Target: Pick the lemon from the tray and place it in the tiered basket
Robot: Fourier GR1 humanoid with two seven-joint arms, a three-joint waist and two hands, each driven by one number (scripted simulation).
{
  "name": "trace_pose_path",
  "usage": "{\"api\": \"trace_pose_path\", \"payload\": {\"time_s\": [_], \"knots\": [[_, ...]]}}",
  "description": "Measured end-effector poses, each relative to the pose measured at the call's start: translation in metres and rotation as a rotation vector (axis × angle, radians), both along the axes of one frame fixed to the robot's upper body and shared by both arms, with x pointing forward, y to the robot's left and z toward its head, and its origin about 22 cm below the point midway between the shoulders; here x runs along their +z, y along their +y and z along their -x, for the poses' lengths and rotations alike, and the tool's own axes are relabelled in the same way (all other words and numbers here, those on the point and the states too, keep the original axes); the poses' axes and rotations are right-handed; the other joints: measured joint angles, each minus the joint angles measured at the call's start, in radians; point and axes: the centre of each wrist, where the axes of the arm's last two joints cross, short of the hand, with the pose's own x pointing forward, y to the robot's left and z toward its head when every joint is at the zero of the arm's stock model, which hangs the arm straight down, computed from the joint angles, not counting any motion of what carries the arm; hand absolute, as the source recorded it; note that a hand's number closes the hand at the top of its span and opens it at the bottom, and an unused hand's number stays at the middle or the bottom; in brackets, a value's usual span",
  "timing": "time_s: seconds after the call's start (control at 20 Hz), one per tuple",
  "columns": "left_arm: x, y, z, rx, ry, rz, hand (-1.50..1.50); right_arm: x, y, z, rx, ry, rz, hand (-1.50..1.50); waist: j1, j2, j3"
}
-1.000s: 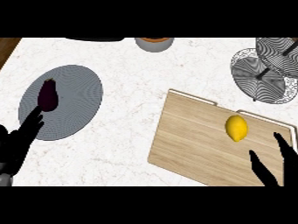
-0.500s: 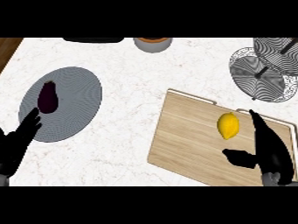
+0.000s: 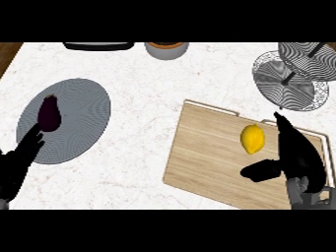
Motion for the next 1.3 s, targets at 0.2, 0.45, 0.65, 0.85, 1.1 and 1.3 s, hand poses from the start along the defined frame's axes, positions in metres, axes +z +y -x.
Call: {"api": "trace_pose_path", "payload": {"time_s": [0.2, 0.45, 0.65, 0.85, 1.1, 1.3], "knots": [[0.003, 0.005, 0.000, 0.001, 0.002, 0.005, 0.00, 0.004, -0.004, 0.000, -0.014, 0.018, -0.013, -1.50, -0.006, 0.000, 0.001], [0.001, 0.005, -0.001, 0.009, -0.004, 0.005, 0.00, 0.007, -0.003, 0.007, -0.007, 0.033, -0.048, -1.50, -0.011, 0.000, 0.002], [0.002, 0.010, 0.004, 0.006, 0.001, 0.003, 0.00, 0.002, -0.004, 0.015, -0.014, 0.045, -0.060, -1.50, -0.009, 0.000, 0.003], [0.004, 0.006, 0.000, 0.007, 0.002, 0.007, 0.00, -0.003, 0.000, 0.019, -0.019, 0.046, -0.061, -1.50, -0.008, 0.001, 0.002], [-0.003, 0.000, 0.002, 0.008, -0.001, 0.008, 0.00, -0.008, 0.000, 0.015, -0.017, 0.039, -0.059, -1.50, -0.007, 0.002, 0.003], [0.001, 0.000, 0.001, 0.006, 0.003, 0.010, 0.00, -0.014, 0.000, 0.005, -0.022, 0.044, -0.056, -1.50, -0.004, 0.002, 0.003]]}}
